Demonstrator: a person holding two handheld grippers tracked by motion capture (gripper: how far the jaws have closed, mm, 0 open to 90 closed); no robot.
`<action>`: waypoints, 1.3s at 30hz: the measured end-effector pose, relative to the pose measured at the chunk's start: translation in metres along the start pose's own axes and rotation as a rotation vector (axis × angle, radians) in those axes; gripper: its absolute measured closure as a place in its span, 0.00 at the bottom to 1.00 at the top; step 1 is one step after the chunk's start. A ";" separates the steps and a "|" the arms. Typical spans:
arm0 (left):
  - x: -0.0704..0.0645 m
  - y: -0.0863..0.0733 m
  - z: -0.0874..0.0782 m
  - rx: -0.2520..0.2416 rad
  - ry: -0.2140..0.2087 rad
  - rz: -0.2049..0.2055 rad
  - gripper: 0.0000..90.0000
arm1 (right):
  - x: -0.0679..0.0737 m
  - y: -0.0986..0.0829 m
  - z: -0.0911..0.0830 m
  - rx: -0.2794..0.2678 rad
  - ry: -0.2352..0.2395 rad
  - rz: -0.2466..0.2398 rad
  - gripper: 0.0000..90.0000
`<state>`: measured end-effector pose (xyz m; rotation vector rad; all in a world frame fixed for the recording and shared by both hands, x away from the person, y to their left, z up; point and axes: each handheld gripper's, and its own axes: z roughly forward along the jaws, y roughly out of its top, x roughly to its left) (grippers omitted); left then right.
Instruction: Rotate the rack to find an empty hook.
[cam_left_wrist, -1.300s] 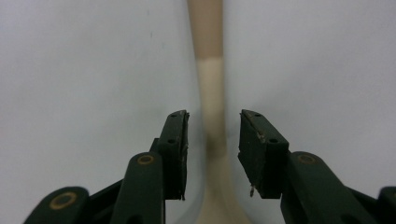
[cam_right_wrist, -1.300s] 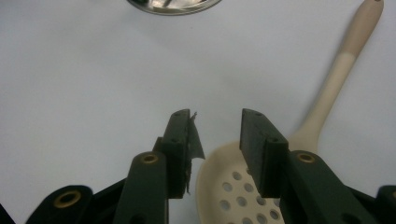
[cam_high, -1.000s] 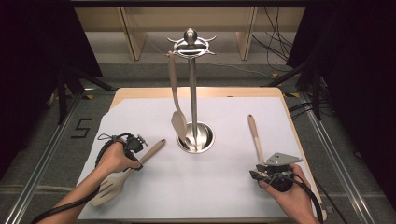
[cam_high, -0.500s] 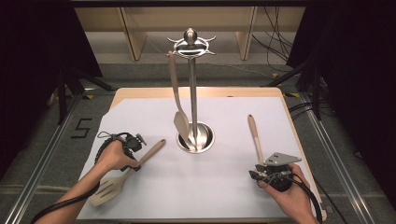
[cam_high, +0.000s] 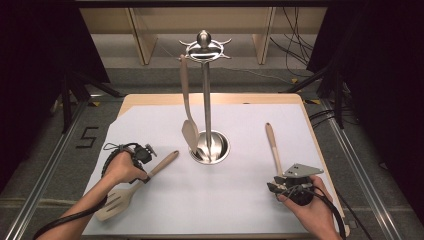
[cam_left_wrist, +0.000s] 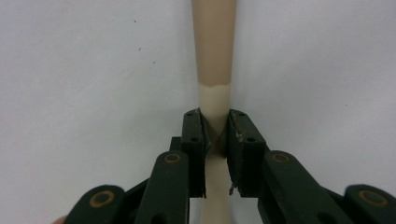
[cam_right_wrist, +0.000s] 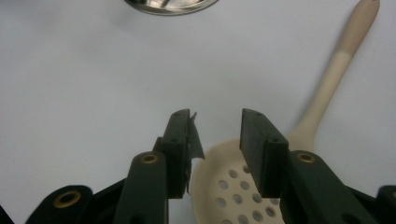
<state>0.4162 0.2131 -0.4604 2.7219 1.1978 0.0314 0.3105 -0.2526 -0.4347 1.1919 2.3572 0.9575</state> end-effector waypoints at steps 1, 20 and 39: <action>-0.001 -0.002 0.000 -0.017 0.000 -0.013 0.86 | 0.000 0.000 0.000 0.003 0.001 0.004 0.71; -0.007 -0.050 -0.034 -0.426 0.037 -0.057 0.86 | 0.001 0.001 0.000 -0.006 -0.001 0.002 0.71; -0.053 -0.064 -0.078 -0.857 0.094 -0.078 0.86 | 0.011 0.012 -0.003 -0.081 0.041 -0.007 0.71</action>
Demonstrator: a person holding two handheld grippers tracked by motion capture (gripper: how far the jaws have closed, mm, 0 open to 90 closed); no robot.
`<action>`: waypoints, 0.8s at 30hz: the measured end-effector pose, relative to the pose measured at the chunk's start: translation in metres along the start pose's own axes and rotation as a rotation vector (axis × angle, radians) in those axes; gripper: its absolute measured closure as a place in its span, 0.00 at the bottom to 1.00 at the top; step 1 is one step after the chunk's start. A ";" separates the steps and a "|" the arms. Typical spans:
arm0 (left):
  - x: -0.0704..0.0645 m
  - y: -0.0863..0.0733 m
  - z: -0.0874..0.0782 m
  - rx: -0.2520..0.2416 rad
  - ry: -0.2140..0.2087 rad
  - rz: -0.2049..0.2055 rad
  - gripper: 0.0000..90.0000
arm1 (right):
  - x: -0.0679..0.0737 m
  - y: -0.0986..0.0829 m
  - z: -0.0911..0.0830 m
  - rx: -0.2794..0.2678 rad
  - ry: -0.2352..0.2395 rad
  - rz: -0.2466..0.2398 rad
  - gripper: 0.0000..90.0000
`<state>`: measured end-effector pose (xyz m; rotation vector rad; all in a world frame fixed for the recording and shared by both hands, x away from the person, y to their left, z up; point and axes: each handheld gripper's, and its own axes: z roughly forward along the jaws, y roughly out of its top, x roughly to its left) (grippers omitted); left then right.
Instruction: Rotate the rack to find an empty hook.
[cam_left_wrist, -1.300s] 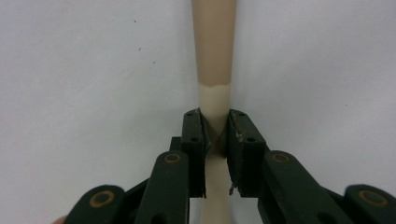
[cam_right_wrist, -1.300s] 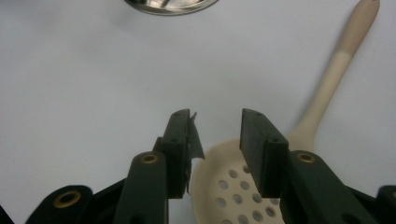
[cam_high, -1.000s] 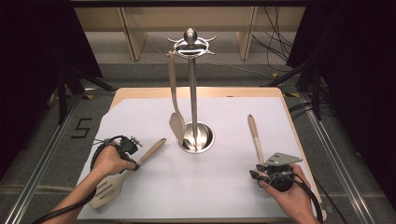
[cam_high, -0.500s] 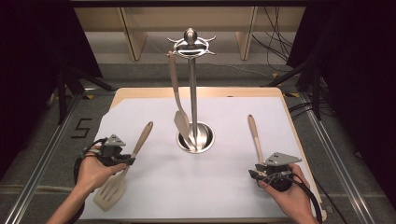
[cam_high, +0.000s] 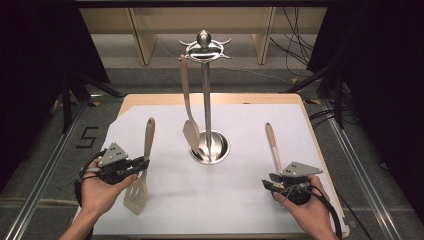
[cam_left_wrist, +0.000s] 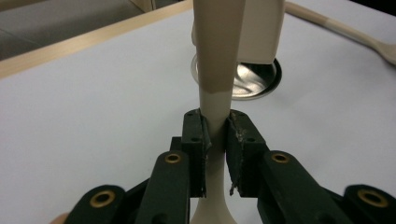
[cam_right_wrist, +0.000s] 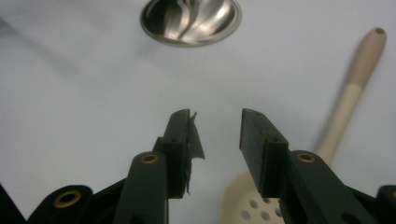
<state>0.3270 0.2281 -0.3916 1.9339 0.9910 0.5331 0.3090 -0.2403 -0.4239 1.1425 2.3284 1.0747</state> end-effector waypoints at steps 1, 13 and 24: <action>-0.002 0.001 0.000 -0.017 -0.003 0.005 0.86 | 0.003 0.003 0.000 -0.006 0.006 0.007 0.71; -0.026 0.031 0.003 -0.154 -0.032 0.044 0.86 | 0.026 0.052 -0.009 -0.174 0.052 -0.013 0.70; -0.058 0.058 0.024 -0.206 -0.112 0.118 0.86 | 0.055 0.096 -0.010 -0.291 0.132 -0.080 0.70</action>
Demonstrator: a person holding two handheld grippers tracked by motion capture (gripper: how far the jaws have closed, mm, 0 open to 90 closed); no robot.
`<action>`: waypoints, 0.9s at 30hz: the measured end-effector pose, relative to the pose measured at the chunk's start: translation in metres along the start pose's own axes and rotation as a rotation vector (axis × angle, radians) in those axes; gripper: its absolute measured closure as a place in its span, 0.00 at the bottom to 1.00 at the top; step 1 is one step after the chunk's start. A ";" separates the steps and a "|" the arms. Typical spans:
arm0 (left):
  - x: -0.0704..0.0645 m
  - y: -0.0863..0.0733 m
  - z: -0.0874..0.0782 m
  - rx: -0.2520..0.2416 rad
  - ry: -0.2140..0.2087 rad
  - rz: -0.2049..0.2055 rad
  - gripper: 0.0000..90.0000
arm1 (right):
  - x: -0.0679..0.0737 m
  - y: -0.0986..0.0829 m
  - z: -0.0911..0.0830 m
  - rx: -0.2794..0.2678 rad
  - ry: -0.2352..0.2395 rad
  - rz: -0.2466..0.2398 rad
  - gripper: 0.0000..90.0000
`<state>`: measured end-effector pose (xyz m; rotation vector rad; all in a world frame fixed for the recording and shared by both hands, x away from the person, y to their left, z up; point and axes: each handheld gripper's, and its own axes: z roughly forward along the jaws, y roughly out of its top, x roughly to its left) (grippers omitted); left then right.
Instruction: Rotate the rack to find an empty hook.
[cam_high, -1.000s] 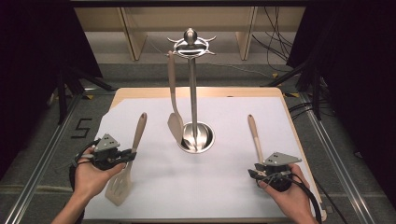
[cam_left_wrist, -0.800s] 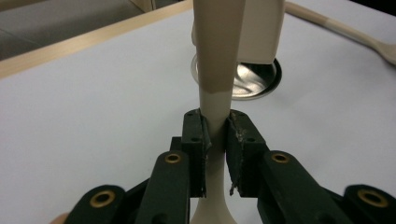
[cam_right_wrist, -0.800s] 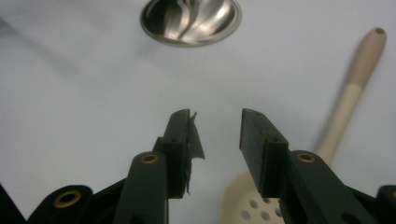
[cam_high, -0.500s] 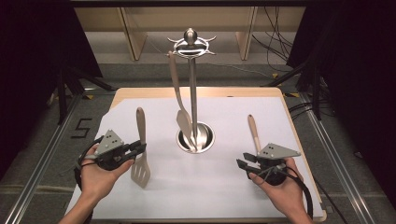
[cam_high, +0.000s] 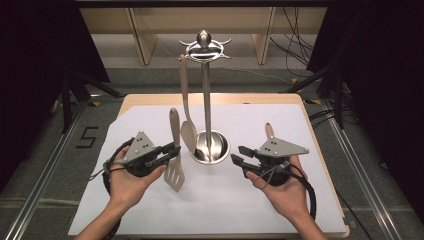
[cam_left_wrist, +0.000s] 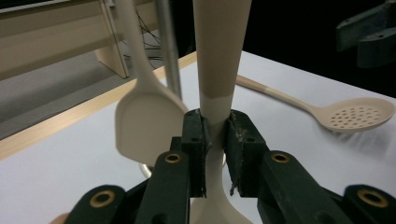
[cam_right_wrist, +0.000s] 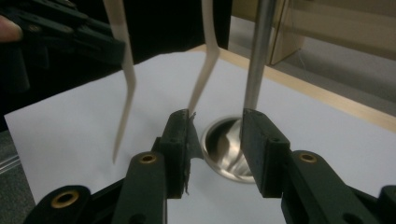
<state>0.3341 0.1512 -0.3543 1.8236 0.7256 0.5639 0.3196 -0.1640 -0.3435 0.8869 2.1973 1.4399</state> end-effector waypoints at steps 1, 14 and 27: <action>-0.003 0.002 0.002 0.005 -0.002 0.004 0.86 | 0.001 0.003 0.002 -0.010 0.014 -0.014 0.70; -0.018 0.016 0.028 0.034 -0.045 0.042 0.86 | 0.012 0.034 0.021 -0.076 0.027 -0.065 0.71; -0.029 0.023 0.043 0.050 -0.069 0.061 0.86 | 0.019 0.053 0.024 -0.141 0.029 -0.070 0.67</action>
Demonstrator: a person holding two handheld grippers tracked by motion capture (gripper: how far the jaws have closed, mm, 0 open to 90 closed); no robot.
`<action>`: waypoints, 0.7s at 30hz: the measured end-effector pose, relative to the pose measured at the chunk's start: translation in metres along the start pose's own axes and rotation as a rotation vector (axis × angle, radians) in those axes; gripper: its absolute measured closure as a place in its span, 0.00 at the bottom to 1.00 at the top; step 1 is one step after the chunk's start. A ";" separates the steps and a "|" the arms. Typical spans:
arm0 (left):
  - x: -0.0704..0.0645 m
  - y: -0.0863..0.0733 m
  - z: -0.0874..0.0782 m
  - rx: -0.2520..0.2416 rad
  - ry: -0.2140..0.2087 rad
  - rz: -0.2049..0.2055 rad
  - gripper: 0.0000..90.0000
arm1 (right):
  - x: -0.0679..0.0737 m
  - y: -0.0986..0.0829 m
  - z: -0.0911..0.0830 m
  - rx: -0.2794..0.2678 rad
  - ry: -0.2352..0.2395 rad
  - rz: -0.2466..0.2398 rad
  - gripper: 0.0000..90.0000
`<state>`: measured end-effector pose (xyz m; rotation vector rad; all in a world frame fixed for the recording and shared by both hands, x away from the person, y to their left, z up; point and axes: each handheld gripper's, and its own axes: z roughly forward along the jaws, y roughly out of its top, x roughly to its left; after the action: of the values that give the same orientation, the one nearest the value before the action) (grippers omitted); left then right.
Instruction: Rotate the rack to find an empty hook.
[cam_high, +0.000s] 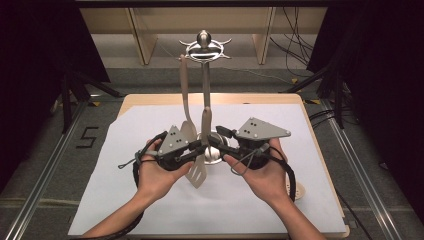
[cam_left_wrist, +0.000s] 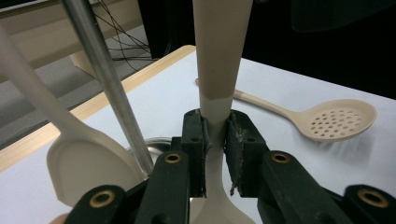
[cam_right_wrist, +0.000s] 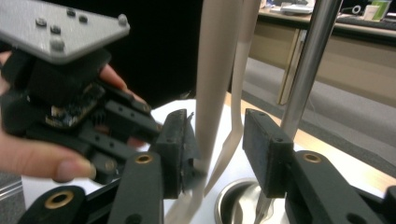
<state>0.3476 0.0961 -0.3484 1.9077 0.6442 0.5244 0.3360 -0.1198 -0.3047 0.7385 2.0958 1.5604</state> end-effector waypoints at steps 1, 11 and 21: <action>-0.001 0.001 0.001 0.003 -0.001 0.001 0.86 | 0.000 0.001 0.000 -0.001 0.000 -0.001 0.66; -0.006 0.005 0.009 0.004 -0.020 0.017 0.86 | 0.004 0.012 0.002 -0.043 -0.036 -0.005 0.66; -0.007 0.006 0.009 0.009 -0.026 0.021 0.86 | 0.002 0.014 0.000 -0.040 -0.033 0.020 0.83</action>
<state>0.3492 0.0831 -0.3472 1.9288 0.6115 0.5102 0.3371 -0.1152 -0.2914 0.7676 2.0342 1.5852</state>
